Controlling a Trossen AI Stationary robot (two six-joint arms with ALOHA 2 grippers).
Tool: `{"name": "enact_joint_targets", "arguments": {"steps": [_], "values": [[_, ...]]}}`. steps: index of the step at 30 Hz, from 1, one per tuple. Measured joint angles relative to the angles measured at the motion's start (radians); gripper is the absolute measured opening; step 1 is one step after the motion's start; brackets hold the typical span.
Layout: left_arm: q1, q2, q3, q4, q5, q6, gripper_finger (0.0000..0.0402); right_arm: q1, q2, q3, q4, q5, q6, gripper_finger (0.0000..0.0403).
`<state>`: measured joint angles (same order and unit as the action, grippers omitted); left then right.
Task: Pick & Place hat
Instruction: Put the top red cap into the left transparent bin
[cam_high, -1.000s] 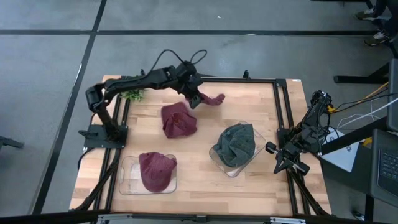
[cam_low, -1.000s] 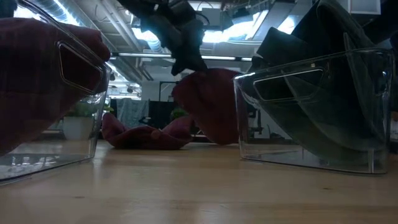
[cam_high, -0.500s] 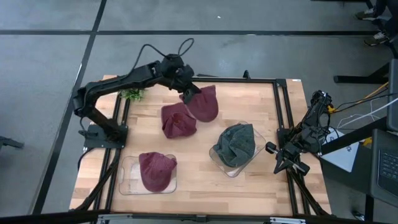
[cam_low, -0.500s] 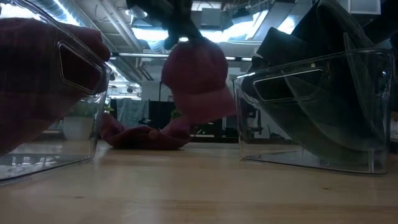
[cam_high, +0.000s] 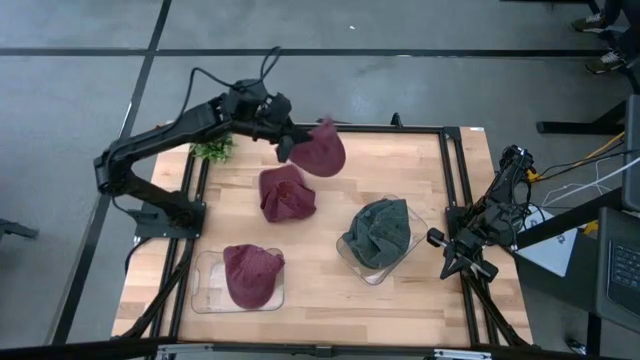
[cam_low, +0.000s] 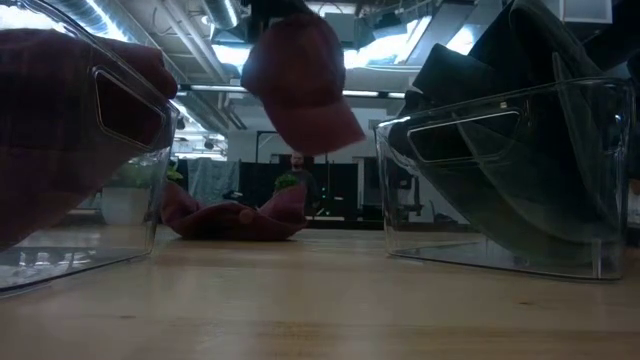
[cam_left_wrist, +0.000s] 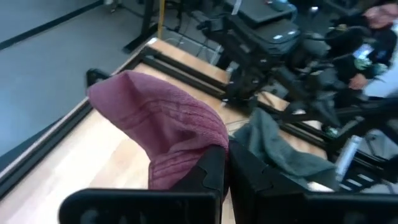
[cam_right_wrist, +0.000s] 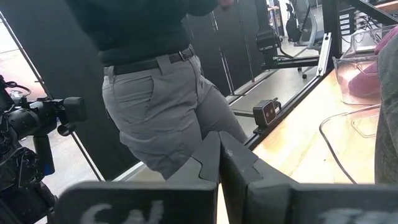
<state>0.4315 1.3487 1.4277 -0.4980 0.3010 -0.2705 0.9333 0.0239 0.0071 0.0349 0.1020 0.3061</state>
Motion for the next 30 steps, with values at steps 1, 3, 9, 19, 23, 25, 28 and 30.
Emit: {"name": "enact_joint_targets", "arguments": {"steps": [1, 3, 9, 19, 23, 25, 28, 30], "values": [[-0.005, -0.008, 0.000, 0.000, 0.010, 0.000, 0.0003, 0.000, 0.000, 0.000, 0.000, 0.000, 0.000, 0.0006], [-0.017, -0.027, 0.000, 0.000, 0.018, 0.000, 0.0003, 0.000, 0.000, 0.000, 0.000, 0.000, 0.000, 0.0006], [-0.063, -0.076, 0.000, -0.001, 0.036, 0.012, 0.0003, 0.000, 0.000, 0.000, 0.000, 0.000, 0.000, 0.0006], [-0.207, -0.181, 0.000, -0.091, 0.092, 0.020, 0.0003, 0.000, 0.000, 0.000, 0.000, 0.000, 0.000, 0.0006], [-0.293, -0.220, 0.000, -0.137, 0.092, 0.022, 0.0003, 0.000, 0.000, 0.000, 0.000, 0.000, 0.000, 0.0006], [-0.336, -0.234, 0.000, -0.147, 0.092, 0.021, 0.0003, 0.000, 0.000, 0.000, 0.000, 0.000, 0.000, 0.0006], [-0.408, -0.249, 0.000, -0.147, 0.091, 0.014, 0.0003, 0.000, 0.000, 0.000, 0.000, 0.000, 0.000, 0.0006], [-0.454, -0.256, 0.000, -0.147, 0.092, -0.003, 0.0003, 0.000, 0.000, 0.000, 0.000, 0.000, 0.000, 0.0006]]}}
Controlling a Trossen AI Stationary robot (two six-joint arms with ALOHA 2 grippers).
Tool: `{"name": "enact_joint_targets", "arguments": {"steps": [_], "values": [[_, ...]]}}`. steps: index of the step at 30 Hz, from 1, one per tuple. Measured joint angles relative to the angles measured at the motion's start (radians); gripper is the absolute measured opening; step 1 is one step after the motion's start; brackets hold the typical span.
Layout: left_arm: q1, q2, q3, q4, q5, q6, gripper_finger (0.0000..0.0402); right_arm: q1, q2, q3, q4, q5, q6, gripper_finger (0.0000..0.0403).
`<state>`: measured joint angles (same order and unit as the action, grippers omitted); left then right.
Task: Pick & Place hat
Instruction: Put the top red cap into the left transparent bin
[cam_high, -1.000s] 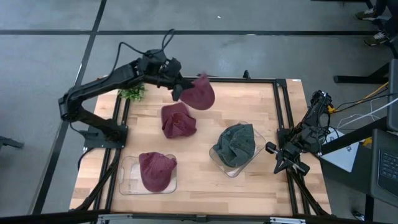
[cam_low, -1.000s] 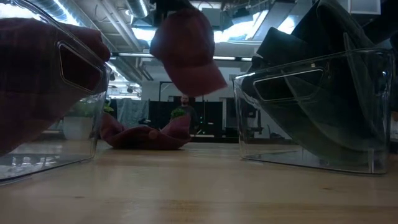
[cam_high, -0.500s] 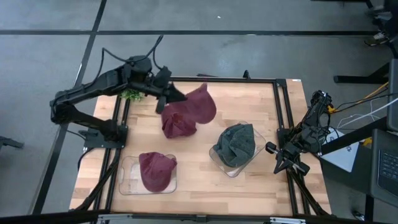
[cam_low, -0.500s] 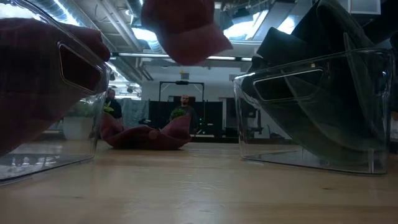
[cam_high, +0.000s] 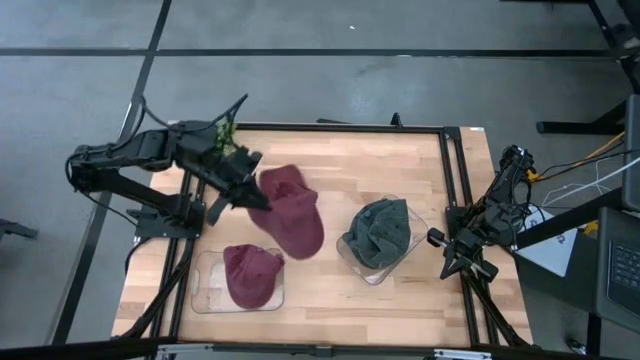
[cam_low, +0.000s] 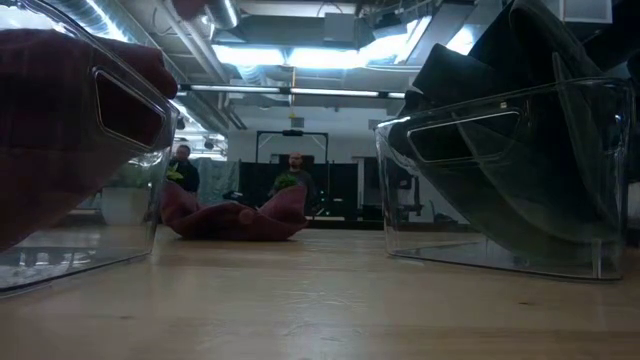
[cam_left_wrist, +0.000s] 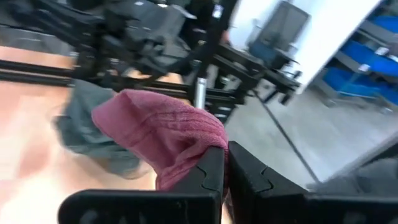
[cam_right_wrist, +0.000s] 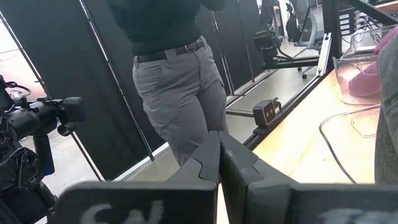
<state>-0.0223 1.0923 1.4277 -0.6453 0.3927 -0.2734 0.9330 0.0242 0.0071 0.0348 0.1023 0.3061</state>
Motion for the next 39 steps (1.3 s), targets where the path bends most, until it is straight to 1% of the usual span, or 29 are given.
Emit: {"name": "enact_joint_targets", "arguments": {"steps": [16, 28, 35, 39], "values": [[-0.342, -0.035, 0.000, 0.058, -0.014, -0.132, 0.0003, 0.000, 0.000, 0.000, 0.000, 0.000, 0.000, 0.0006], [-0.563, -0.035, 0.000, 0.066, -0.015, -0.124, 0.0003, 0.000, 0.000, 0.000, 0.000, 0.000, 0.000, 0.0006], [-0.691, -0.037, 0.000, 0.065, 0.048, -0.145, 0.0003, 0.000, 0.000, 0.000, 0.000, 0.000, 0.000, 0.0006], [-0.738, -0.046, 0.000, 0.026, 0.048, -0.193, 0.0003, 0.000, 0.000, 0.000, 0.000, 0.000, 0.000, 0.0006]]}}
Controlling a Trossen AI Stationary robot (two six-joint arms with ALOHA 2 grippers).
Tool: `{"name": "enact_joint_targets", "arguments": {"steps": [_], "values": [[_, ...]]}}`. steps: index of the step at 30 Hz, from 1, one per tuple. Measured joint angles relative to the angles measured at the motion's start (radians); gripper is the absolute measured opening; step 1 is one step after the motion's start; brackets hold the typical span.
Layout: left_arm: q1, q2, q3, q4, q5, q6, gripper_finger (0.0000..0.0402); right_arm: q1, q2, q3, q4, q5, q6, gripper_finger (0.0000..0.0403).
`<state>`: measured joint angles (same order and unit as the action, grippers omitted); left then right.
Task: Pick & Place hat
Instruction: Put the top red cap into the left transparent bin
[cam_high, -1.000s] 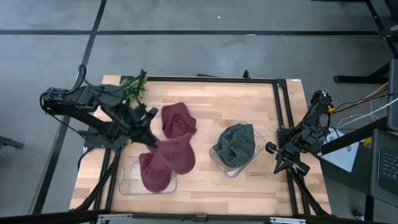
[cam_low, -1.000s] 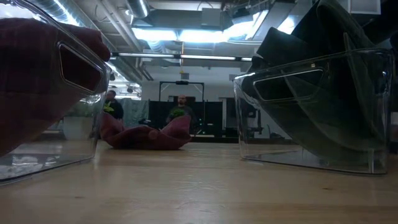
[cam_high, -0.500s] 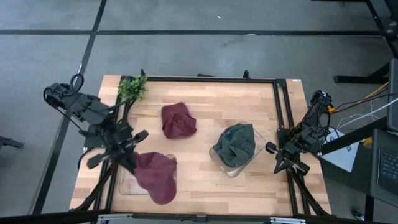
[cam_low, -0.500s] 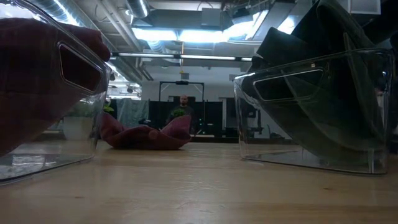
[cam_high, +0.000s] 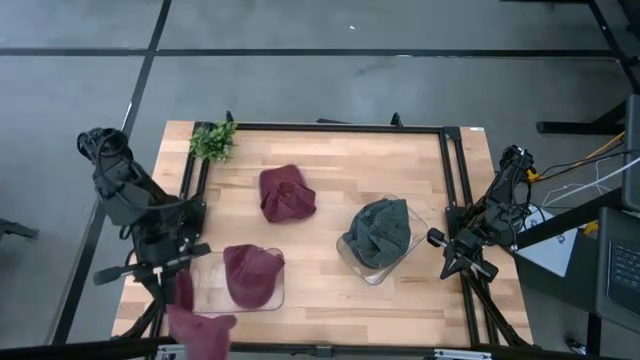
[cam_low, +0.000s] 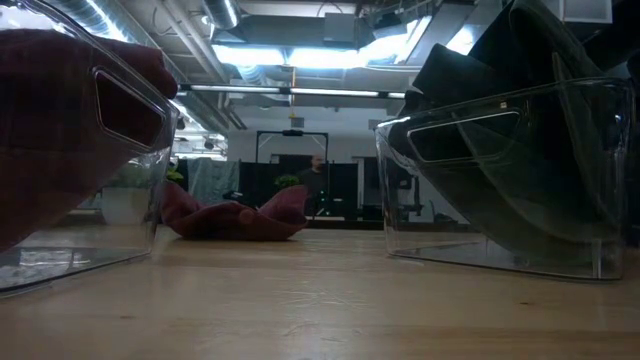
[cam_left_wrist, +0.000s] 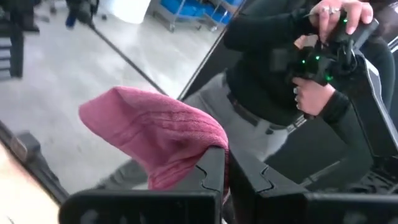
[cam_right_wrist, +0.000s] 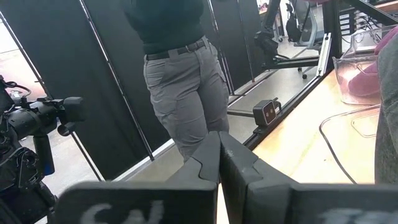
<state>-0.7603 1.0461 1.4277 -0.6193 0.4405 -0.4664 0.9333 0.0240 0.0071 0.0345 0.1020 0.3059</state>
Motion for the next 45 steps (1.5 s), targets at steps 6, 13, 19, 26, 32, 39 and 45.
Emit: {"name": "enact_joint_targets", "arguments": {"steps": [6, 13, 19, 26, 32, 39, 45], "values": [[-0.019, -0.014, 0.000, -0.122, -0.122, -0.085, 0.0003, 0.000, 0.000, 0.000, 0.000, 0.000, 0.000, 0.0006], [-0.017, -0.015, 0.000, -0.194, -0.259, -0.097, 0.0004, 0.000, 0.000, 0.000, 0.000, 0.000, 0.000, 0.0006], [-0.017, -0.015, 0.000, -0.290, -0.324, -0.097, 0.0004, 0.000, 0.000, 0.000, 0.000, 0.000, 0.000, 0.0006], [-0.017, -0.014, 0.000, -0.371, -0.384, -0.097, 0.0004, 0.000, 0.000, 0.000, 0.000, 0.000, 0.000, 0.0006], [-0.017, -0.012, -0.001, -0.413, -0.403, -0.097, 0.0004, 0.000, 0.000, 0.000, 0.000, 0.000, 0.000, 0.0006], [-0.017, -0.012, -0.040, -0.424, -0.414, -0.096, 0.0004, 0.000, 0.000, 0.000, 0.000, 0.000, 0.000, 0.0006], [-0.017, -0.013, -0.070, -0.398, -0.414, -0.088, 0.0004, 0.000, 0.000, 0.000, 0.000, 0.000, 0.000, 0.0006]]}}
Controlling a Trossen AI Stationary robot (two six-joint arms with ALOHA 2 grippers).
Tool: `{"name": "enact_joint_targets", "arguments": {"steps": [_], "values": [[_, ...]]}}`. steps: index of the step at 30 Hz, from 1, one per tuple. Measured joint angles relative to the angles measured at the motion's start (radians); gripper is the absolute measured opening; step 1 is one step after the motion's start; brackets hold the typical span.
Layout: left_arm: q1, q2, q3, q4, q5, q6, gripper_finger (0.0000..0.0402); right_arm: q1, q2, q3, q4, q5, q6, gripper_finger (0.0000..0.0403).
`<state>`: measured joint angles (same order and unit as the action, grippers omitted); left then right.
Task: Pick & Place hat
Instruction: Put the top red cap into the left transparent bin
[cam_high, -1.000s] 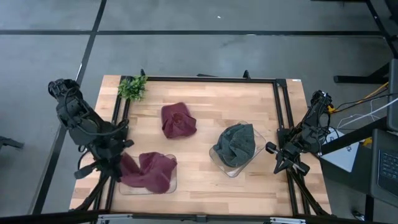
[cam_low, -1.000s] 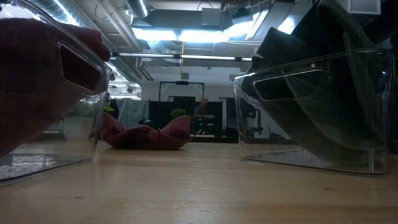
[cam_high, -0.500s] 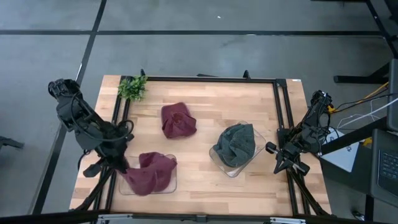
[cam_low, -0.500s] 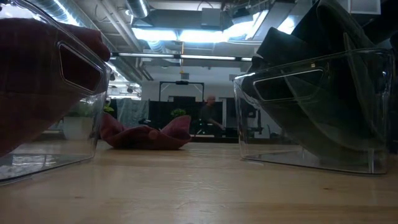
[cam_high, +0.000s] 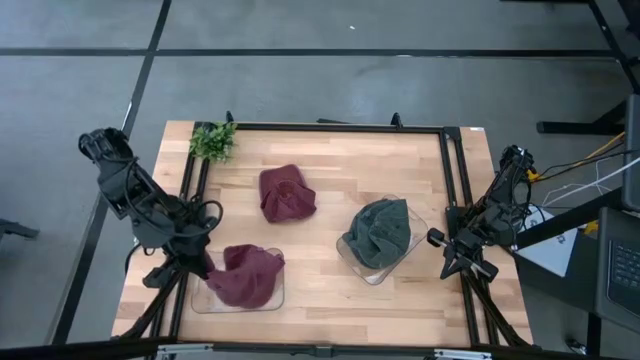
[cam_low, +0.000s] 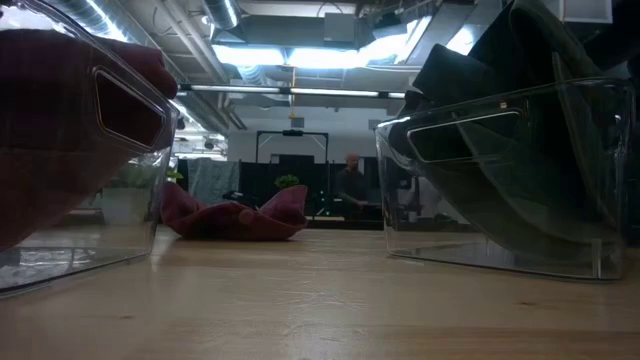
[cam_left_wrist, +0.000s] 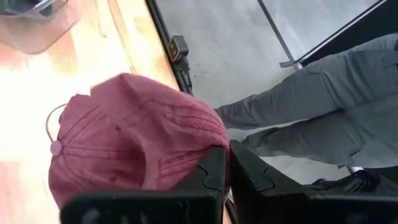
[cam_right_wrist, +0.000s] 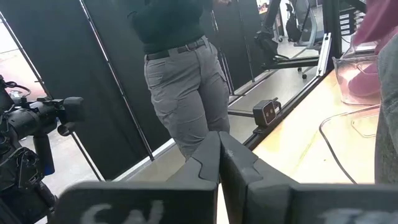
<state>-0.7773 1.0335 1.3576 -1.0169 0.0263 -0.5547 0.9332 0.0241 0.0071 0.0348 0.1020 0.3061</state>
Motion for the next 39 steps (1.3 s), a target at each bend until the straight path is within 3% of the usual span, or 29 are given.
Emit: {"name": "enact_joint_targets", "arguments": {"steps": [39], "values": [[0.054, 0.122, -0.013, -0.008, -0.034, 0.168, 0.0004, 0.000, 0.000, 0.000, 0.000, 0.000, 0.000, 0.0006]]}}
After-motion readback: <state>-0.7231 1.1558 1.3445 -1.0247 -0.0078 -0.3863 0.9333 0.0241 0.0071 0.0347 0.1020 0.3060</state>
